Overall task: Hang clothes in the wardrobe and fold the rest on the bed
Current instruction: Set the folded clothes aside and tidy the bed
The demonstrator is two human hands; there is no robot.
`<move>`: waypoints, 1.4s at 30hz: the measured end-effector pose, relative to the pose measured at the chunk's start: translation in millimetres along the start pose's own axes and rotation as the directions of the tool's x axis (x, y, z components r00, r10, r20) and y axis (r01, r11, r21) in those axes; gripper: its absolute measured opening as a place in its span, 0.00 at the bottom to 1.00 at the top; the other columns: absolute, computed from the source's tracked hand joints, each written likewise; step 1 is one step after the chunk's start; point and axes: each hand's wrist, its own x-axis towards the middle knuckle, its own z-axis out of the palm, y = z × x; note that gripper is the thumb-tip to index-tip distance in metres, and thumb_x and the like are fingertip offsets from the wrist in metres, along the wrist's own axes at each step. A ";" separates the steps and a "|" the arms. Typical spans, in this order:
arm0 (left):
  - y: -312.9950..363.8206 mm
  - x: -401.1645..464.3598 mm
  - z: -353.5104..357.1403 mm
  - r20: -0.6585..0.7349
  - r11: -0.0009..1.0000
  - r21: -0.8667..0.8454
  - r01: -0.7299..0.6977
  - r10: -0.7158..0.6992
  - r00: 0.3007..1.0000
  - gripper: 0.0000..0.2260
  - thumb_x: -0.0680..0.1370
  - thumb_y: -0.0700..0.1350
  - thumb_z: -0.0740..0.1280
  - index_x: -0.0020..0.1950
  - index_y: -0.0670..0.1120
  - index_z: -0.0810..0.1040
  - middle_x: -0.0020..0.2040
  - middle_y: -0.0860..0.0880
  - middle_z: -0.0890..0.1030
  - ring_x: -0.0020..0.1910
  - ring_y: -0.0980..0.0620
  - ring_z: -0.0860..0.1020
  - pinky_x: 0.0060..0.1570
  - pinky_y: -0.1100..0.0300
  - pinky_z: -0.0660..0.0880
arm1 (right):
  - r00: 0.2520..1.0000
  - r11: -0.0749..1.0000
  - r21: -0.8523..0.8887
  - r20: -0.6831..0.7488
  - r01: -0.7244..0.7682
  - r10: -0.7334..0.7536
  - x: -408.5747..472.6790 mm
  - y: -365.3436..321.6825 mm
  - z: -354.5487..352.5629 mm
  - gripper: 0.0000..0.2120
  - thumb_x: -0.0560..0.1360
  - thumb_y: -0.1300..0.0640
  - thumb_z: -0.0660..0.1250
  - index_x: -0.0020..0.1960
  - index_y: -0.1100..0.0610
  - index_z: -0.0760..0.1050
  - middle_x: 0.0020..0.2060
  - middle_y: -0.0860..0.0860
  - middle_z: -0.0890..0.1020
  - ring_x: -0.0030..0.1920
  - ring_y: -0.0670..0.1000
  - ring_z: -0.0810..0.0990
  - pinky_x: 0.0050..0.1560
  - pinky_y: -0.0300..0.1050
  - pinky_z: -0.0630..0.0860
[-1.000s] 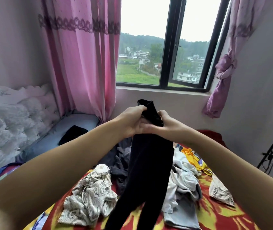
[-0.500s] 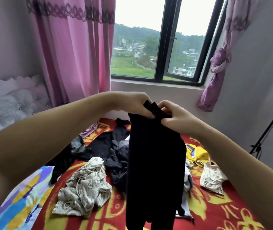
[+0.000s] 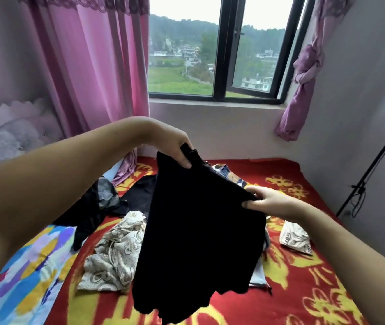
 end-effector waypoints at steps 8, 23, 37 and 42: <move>-61.3 60.5 51.0 -0.462 0.925 0.316 0.212 -0.046 0.886 0.09 0.77 0.50 0.65 0.56 0.53 0.79 0.50 0.49 0.81 0.49 0.44 0.78 0.41 0.58 0.69 | 0.936 0.931 -0.359 -0.347 -0.071 -0.063 72.2 13.4 4.6 0.14 0.76 0.54 0.69 0.58 0.57 0.71 0.48 0.55 0.78 0.45 0.54 0.75 0.38 0.41 0.67; -231.4 -39.5 348.4 -0.378 0.868 0.477 -0.136 0.343 0.860 0.18 0.71 0.38 0.60 0.55 0.48 0.84 0.36 0.45 0.78 0.30 0.47 0.76 0.23 0.62 0.70 | 0.960 0.712 -0.673 0.281 0.202 -0.006 65.3 120.6 285.3 0.36 0.75 0.58 0.63 0.77 0.45 0.50 0.56 0.53 0.68 0.56 0.58 0.73 0.46 0.52 0.73; -214.4 18.9 563.3 0.003 0.967 0.253 0.024 -0.026 1.000 0.20 0.54 0.42 0.80 0.45 0.47 0.84 0.36 0.49 0.77 0.30 0.50 0.77 0.25 0.64 0.71 | 0.727 0.808 -0.302 0.355 -0.506 0.588 53.6 317.2 322.8 0.14 0.76 0.64 0.57 0.57 0.59 0.77 0.46 0.53 0.83 0.45 0.50 0.82 0.44 0.35 0.73; -150.3 123.8 587.0 -0.113 0.987 0.154 0.055 -0.037 0.993 0.19 0.63 0.48 0.78 0.52 0.48 0.82 0.41 0.49 0.78 0.36 0.50 0.78 0.29 0.61 0.74 | 0.744 0.739 0.119 -0.002 -0.664 0.668 123.8 381.9 256.2 0.14 0.78 0.69 0.52 0.54 0.65 0.76 0.47 0.61 0.79 0.39 0.51 0.79 0.35 0.39 0.79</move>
